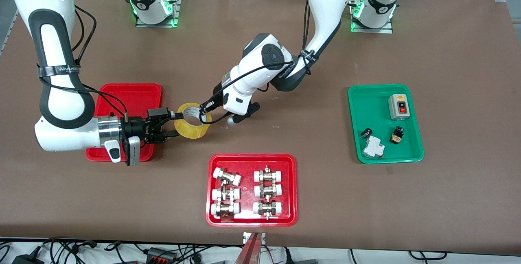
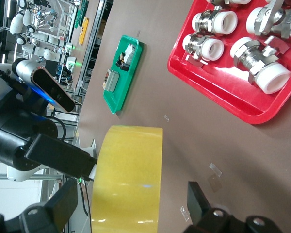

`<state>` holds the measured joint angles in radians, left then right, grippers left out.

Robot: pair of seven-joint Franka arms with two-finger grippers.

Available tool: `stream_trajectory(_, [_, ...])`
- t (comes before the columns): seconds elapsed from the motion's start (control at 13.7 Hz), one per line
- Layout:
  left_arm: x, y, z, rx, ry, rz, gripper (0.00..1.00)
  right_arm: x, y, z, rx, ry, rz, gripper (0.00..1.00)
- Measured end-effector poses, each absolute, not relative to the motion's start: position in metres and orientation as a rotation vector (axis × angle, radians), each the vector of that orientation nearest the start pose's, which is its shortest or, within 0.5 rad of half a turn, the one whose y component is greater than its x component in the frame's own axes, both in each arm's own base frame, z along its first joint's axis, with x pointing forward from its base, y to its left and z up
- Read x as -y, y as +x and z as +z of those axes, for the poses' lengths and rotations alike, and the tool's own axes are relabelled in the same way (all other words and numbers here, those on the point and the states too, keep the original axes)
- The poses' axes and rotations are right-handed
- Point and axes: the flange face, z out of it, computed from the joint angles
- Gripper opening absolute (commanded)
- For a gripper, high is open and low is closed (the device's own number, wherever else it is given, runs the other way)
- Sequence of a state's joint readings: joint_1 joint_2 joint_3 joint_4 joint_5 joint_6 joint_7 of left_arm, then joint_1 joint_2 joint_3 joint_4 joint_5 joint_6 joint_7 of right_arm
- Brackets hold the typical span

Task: Left arm passes tape to right arm into tray
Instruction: 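Close the right gripper on the tape held by the left gripper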

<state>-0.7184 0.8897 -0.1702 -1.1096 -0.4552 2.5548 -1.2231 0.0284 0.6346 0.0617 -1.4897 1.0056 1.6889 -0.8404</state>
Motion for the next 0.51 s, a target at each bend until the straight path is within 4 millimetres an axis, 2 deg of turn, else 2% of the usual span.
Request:
stream_trajectory(0.15, [0.5918,0.5555,0.3426,-0.888,2.266,-0.167,0.0,-0.137,0.673,0.3142,0.574,-1.994,0.009,0.86])
stream_trajectory(0.29, [0.5918,0.5555,0.3427,-0.888,2.266,-0.167,0.0,-0.1398,0.6724,0.3143,0.579,-1.993,0.011,0.68])
stream_trajectory(0.37, [0.5918,0.5555,0.3427,-0.888,2.266,-0.167,0.0,-0.1405,0.6722,0.3142,0.58,-1.993,0.011,0.68])
stream_trajectory(0.44, [0.5918,0.5555,0.3427,-0.888,2.266,-0.167,0.0,-0.1409,0.6722,0.3143,0.581,-1.992,0.011,0.63])
stream_trajectory(0.51, [0.5918,0.5555,0.3427,-0.888,2.266,-0.167,0.0,-0.1409,0.6722,0.3142,0.581,-1.992,0.011,0.51])
